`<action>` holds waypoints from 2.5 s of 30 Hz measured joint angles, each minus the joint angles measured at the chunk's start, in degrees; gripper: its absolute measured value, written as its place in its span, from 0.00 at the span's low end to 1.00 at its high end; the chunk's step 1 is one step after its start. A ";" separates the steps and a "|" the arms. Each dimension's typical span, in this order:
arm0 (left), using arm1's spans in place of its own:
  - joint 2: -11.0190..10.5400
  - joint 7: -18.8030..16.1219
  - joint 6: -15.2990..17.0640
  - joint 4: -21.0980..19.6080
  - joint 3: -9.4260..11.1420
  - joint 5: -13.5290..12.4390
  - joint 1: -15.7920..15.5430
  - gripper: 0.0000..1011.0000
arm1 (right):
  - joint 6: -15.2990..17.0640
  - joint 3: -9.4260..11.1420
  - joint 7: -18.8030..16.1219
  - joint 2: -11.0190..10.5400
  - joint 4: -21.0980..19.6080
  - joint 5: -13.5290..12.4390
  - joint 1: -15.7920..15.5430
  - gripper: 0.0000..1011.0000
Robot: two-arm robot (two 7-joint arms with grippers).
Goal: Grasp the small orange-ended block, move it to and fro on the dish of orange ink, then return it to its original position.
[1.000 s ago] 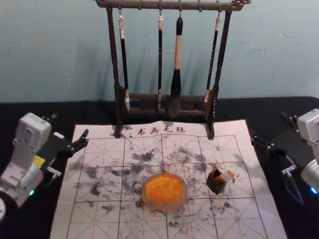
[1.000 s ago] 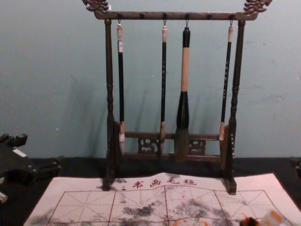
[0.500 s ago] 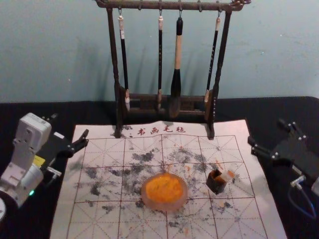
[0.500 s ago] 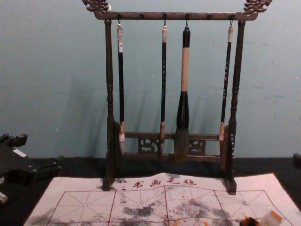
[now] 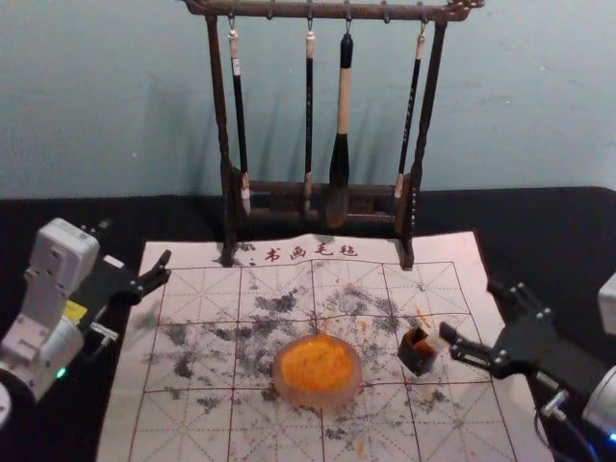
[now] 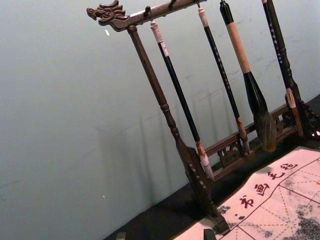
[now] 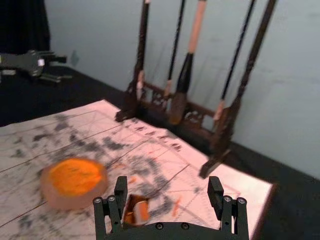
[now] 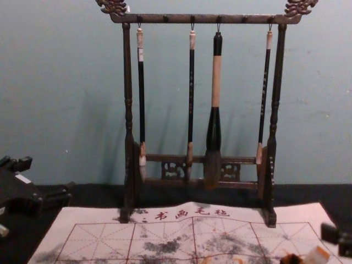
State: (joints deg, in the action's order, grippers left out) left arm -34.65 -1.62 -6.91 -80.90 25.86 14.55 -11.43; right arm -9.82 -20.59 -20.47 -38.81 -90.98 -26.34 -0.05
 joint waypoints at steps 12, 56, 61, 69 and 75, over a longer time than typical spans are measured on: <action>0.00 0.00 0.00 0.00 0.00 0.00 0.00 0.99 | 4.13 -1.50 -3.09 2.08 2.26 1.20 1.51 0.99; 0.00 0.00 0.00 0.00 0.00 0.00 0.00 0.99 | 8.34 1.61 -6.84 5.54 4.46 2.97 1.12 0.99; 0.00 0.00 0.00 0.00 0.00 0.00 0.00 0.99 | 8.32 1.58 -6.82 5.51 4.45 2.97 1.12 0.99; 0.00 0.00 0.00 0.00 0.00 0.00 0.00 0.99 | 8.29 1.52 -6.78 5.46 4.42 2.97 1.12 0.83; 0.00 0.00 0.00 0.00 0.00 0.00 0.00 0.99 | 8.27 1.51 -6.76 5.44 4.39 2.95 1.12 0.66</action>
State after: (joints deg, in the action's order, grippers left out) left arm -34.65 -1.62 -6.91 -80.90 25.86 14.55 -11.43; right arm -1.55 -19.08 -27.23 -33.37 -86.59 -23.39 1.07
